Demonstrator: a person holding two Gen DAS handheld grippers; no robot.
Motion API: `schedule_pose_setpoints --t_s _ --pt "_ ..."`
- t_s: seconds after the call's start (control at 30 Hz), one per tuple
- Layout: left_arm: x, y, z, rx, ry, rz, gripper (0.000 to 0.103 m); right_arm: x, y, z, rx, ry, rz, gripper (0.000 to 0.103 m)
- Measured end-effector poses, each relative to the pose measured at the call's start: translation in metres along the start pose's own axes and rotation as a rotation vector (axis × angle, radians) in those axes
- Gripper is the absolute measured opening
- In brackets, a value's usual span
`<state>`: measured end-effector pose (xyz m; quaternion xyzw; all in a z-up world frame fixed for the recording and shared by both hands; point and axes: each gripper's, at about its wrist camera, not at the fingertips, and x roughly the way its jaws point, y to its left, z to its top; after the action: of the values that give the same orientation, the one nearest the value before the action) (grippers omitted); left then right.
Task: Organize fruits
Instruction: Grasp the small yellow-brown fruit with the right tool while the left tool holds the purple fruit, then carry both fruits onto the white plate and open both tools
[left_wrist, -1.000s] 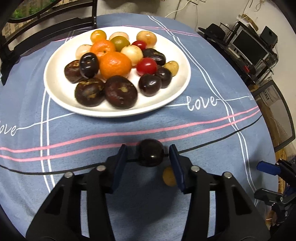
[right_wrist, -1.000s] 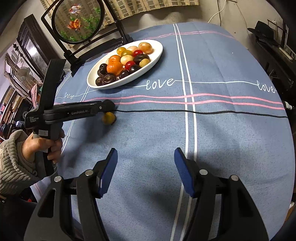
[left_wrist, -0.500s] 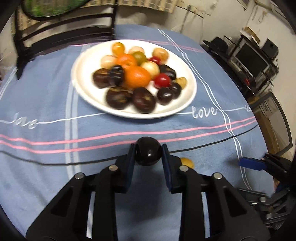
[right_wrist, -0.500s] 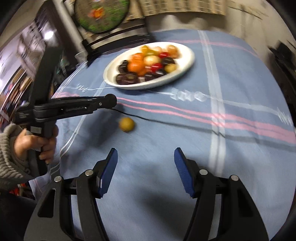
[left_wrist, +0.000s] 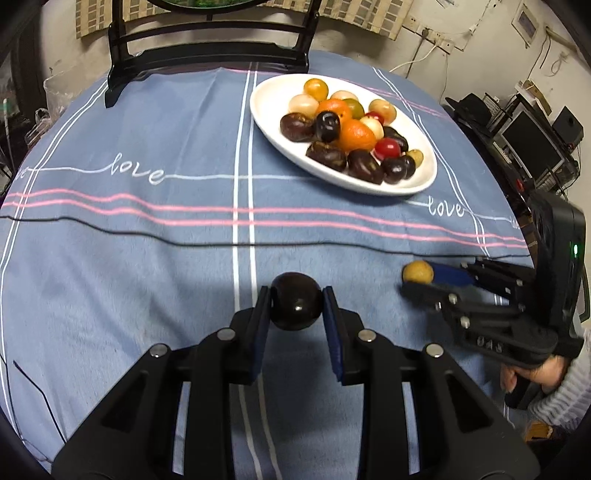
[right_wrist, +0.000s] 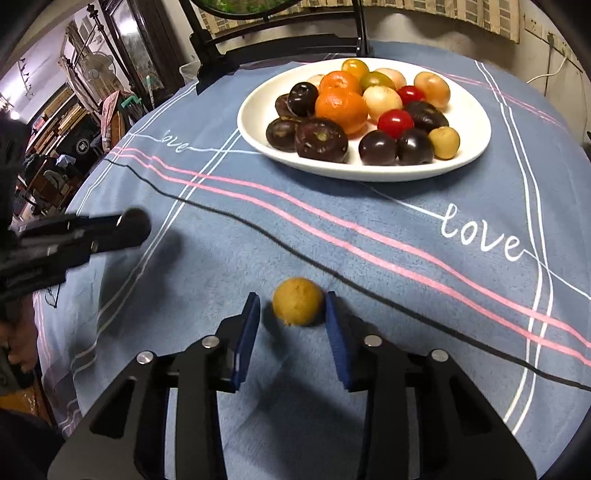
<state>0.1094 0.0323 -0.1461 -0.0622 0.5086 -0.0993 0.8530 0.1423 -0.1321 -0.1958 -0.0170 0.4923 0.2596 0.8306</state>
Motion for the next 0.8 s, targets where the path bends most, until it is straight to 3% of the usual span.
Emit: schedule_pose_setpoints --t_s 0.07,0.27,0.57,0.7,0.8 --pt "-0.001 -0.004 -0.004 0.011 0.005 0.001 0.028 0.0 0.0 0.001 -0.005 -0.002 -0.003 0.028" --pt "-0.003 -0.017 -0.011 0.044 0.008 -0.02 0.028 -0.014 0.001 -0.004 0.027 -0.015 0.029 0.026" --pt "-0.003 -0.037 -0.036 0.104 0.052 -0.065 0.028 -0.06 0.002 -0.069 0.103 -0.021 0.046 0.027" --pt "-0.005 -0.034 -0.019 0.105 0.027 -0.057 0.028 -0.079 -0.013 -0.076 0.147 -0.056 0.012 0.027" --pt "-0.005 -0.034 0.012 0.119 -0.008 -0.044 0.028 -0.091 -0.027 -0.057 0.164 -0.108 -0.003 0.027"
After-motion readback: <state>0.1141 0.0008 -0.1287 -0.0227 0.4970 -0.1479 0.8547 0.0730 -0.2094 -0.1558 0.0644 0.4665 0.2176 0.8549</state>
